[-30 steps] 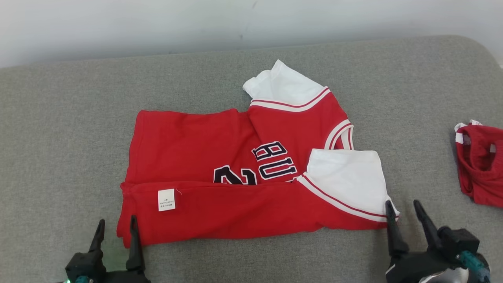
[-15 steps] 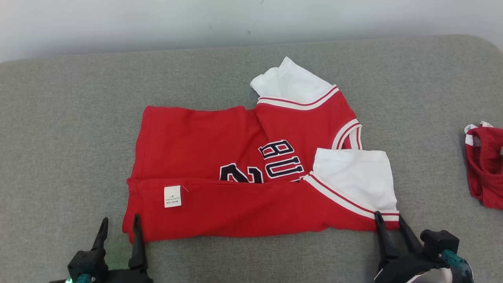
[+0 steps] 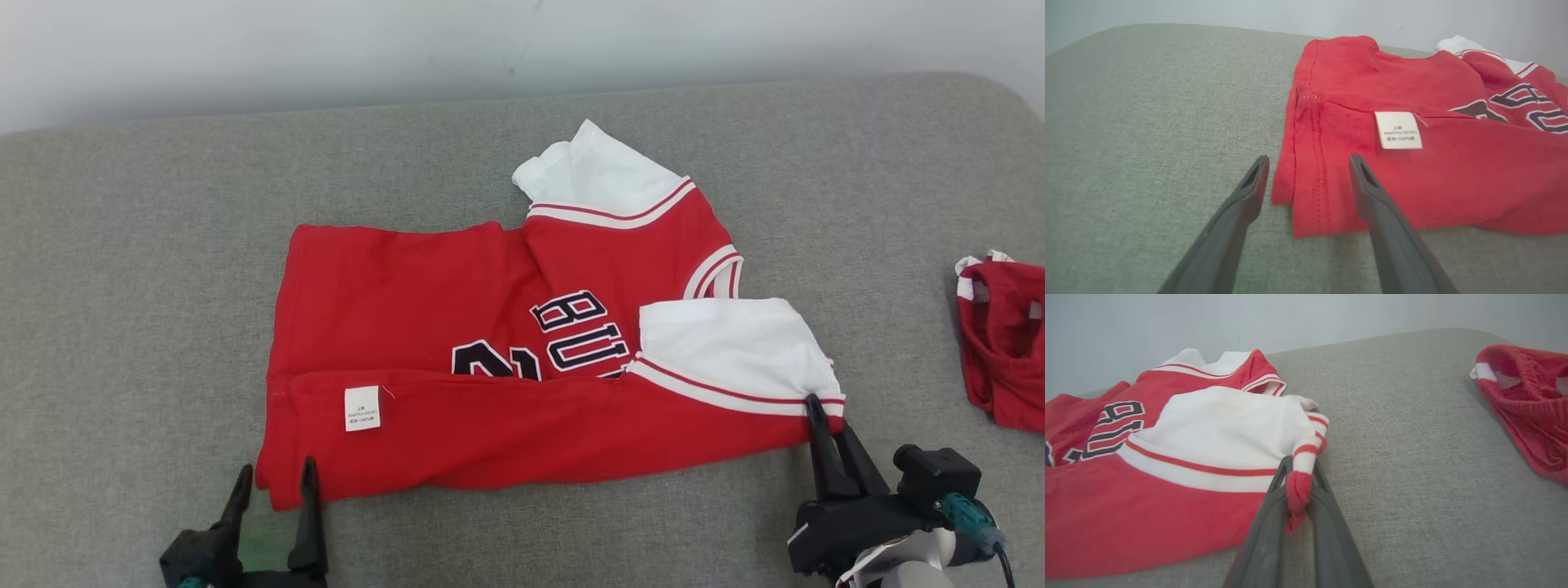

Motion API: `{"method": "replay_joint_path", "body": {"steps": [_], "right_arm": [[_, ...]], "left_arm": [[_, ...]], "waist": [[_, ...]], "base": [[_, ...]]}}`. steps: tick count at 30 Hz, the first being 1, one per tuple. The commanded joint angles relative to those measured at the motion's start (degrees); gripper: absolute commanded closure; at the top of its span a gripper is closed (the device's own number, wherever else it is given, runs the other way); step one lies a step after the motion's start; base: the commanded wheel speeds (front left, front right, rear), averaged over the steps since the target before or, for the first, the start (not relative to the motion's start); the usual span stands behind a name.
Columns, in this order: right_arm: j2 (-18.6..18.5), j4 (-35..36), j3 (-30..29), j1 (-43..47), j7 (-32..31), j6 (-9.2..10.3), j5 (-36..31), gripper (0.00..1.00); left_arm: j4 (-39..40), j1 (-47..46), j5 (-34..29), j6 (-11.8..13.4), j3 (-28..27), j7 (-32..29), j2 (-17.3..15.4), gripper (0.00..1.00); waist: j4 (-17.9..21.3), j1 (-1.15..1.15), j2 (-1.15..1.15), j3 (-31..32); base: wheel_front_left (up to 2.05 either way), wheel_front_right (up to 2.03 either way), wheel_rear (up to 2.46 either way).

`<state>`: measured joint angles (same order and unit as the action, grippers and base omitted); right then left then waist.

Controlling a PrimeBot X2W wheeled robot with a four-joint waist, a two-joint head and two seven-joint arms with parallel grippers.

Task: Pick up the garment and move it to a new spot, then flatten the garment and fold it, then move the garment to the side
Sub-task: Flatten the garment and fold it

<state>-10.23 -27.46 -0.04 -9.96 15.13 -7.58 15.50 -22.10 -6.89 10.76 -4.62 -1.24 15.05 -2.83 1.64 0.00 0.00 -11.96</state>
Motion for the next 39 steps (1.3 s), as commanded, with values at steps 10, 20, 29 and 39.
{"method": "replay_joint_path", "body": {"steps": [10,20,29,39], "right_arm": [[0.85,4.76,-0.69,1.02,-0.04,0.19,-1.09,1.0],[1.51,4.46,-1.11,1.96,-0.04,0.18,-1.27,1.0],[1.92,3.06,-1.82,5.98,-0.04,0.19,-1.28,1.0],[1.88,2.84,-1.8,11.84,-0.04,0.19,-0.59,1.0]], "left_arm": [[-3.12,-0.76,1.38,-0.23,0.69,0.17,-0.12,0.34],[-4.28,0.57,2.83,-1.37,0.43,0.17,-0.14,1.0],[-3.59,6.35,1.13,-1.94,-1.48,0.17,-0.17,1.0],[-4.5,11.59,0.49,-2.14,-2.44,0.17,-0.22,1.0]], "waist": [[1.01,0.0,0.0,-0.78],[1.36,0.0,0.0,1.34],[1.79,0.0,0.0,8.58],[2.06,0.0,0.0,12.72]], "base": [[0.0,0.0,0.0],[0.0,0.0,0.0],[0.0,0.0,0.0],[0.0,0.0,0.0]]}}
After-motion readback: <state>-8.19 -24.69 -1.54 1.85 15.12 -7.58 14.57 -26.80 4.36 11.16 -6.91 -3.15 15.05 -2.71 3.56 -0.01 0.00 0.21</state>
